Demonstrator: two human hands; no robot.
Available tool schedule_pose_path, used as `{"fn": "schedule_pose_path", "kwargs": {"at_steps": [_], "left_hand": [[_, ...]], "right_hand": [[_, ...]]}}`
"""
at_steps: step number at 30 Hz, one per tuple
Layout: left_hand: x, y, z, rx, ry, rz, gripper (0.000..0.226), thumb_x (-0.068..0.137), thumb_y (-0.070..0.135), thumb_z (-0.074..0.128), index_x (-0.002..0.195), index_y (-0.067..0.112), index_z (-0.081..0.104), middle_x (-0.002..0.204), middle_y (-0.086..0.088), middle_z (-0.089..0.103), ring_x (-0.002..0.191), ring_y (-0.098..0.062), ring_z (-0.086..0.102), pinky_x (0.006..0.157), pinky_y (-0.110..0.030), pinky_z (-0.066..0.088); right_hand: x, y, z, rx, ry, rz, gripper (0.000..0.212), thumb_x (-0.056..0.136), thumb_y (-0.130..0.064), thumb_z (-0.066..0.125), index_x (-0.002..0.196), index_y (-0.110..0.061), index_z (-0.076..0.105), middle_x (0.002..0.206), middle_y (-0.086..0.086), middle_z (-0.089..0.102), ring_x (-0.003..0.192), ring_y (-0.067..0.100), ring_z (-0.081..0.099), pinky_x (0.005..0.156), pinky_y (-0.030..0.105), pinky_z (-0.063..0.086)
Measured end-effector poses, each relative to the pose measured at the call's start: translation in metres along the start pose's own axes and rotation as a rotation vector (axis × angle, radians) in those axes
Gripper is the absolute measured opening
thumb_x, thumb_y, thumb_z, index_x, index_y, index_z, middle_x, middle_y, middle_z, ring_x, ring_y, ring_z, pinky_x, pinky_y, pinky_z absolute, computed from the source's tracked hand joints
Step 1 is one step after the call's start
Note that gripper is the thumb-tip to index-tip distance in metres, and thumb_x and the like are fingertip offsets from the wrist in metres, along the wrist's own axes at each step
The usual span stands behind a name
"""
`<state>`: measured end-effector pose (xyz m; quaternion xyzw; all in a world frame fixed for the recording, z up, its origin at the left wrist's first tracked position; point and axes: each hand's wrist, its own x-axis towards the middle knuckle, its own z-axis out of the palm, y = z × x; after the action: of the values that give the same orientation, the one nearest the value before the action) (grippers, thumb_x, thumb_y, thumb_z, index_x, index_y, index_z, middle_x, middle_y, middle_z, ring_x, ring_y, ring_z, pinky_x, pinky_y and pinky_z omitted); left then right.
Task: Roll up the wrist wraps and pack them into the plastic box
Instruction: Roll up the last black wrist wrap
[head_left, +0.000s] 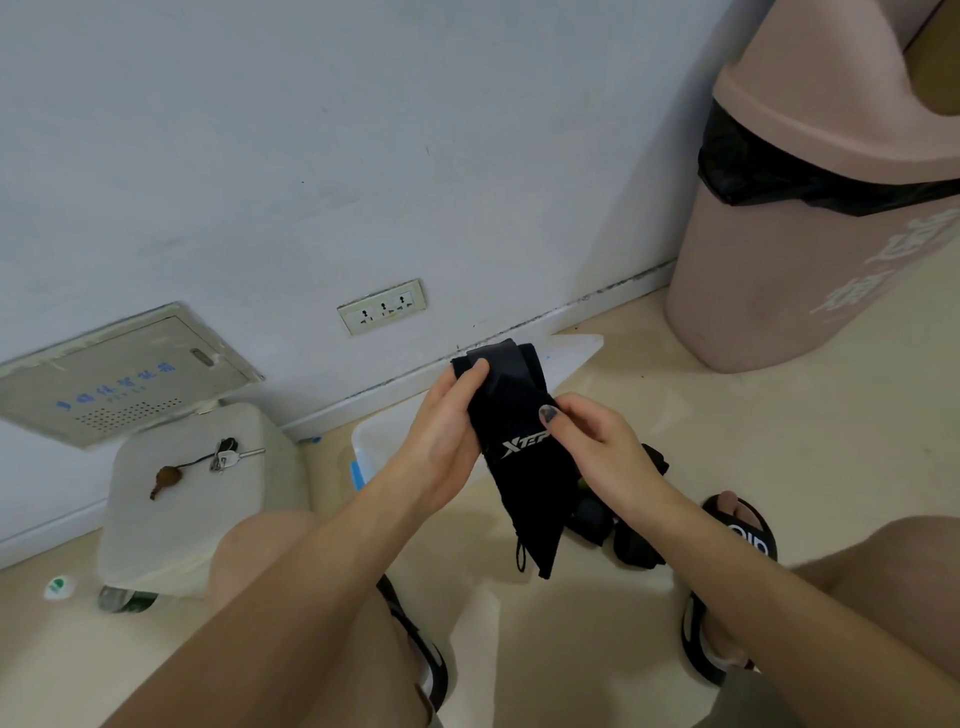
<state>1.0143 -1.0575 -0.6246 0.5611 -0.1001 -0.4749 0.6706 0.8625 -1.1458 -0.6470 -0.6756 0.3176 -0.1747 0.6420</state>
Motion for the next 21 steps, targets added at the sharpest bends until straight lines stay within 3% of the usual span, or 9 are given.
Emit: {"fn": "schedule_pose_path", "kwargs": {"at_steps": [2, 6, 8, 12, 17, 21], "left_hand": [[-0.002, -0.001, -0.001, 0.041, -0.028, 0.013, 0.030, 0.105, 0.016, 0.055, 0.133, 0.005, 0.060, 0.124, -0.018, 0.071, 0.114, -0.031, 0.069, 0.093, -0.040, 0.057], [-0.004, -0.002, -0.001, 0.043, -0.029, 0.014, 0.028, 0.104, 0.009, 0.056, 0.132, 0.006, 0.060, 0.123, -0.018, 0.072, 0.112, -0.031, 0.071, 0.090, -0.038, 0.060], [-0.005, -0.001, -0.001, 0.038, -0.031, 0.009, 0.027, 0.105, 0.009, 0.054, 0.131, 0.006, 0.060, 0.123, -0.019, 0.072, 0.111, -0.030, 0.072, 0.087, -0.038, 0.061], [-0.008, -0.002, 0.000, 0.060, -0.066, -0.004, 0.030, 0.102, 0.010, 0.059, 0.132, 0.006, 0.059, 0.122, -0.018, 0.072, 0.111, -0.030, 0.071, 0.091, -0.040, 0.059], [-0.012, -0.007, 0.001, 0.158, -0.065, 0.017, 0.037, 0.095, -0.006, 0.064, 0.128, 0.009, 0.058, 0.111, -0.009, 0.075, 0.105, -0.027, 0.074, 0.087, -0.037, 0.061], [-0.007, 0.000, -0.001, 0.065, -0.016, 0.026, 0.036, 0.097, -0.006, 0.061, 0.132, 0.002, 0.057, 0.119, -0.019, 0.073, 0.106, -0.032, 0.074, 0.083, -0.038, 0.062]], "right_hand": [[-0.002, 0.000, 0.002, 0.060, -0.020, 0.023, 0.031, 0.107, -0.025, 0.055, 0.089, -0.002, 0.060, 0.069, 0.003, 0.050, 0.064, 0.013, 0.049, 0.062, 0.025, 0.040], [-0.004, 0.001, 0.004, 0.159, -0.047, 0.056, 0.019, 0.108, -0.020, 0.054, 0.107, -0.009, 0.069, 0.096, 0.029, 0.069, 0.085, 0.039, 0.069, 0.077, 0.033, 0.055], [-0.006, 0.001, 0.006, 0.189, -0.051, 0.071, 0.019, 0.109, -0.018, 0.052, 0.114, -0.010, 0.069, 0.103, 0.026, 0.072, 0.095, 0.036, 0.073, 0.077, 0.028, 0.059], [-0.009, 0.003, 0.008, 0.205, -0.033, 0.085, 0.019, 0.109, -0.015, 0.051, 0.114, -0.010, 0.068, 0.098, 0.014, 0.077, 0.092, 0.020, 0.076, 0.073, 0.021, 0.058], [-0.009, 0.004, 0.006, 0.212, -0.024, 0.093, 0.018, 0.109, -0.015, 0.051, 0.112, -0.009, 0.067, 0.086, -0.002, 0.076, 0.083, 0.010, 0.075, 0.069, 0.017, 0.054], [-0.004, 0.006, 0.002, 0.138, 0.034, 0.137, 0.017, 0.104, -0.023, 0.062, 0.119, -0.016, 0.058, 0.111, 0.003, 0.073, 0.093, 0.011, 0.074, 0.070, 0.017, 0.056]]}}
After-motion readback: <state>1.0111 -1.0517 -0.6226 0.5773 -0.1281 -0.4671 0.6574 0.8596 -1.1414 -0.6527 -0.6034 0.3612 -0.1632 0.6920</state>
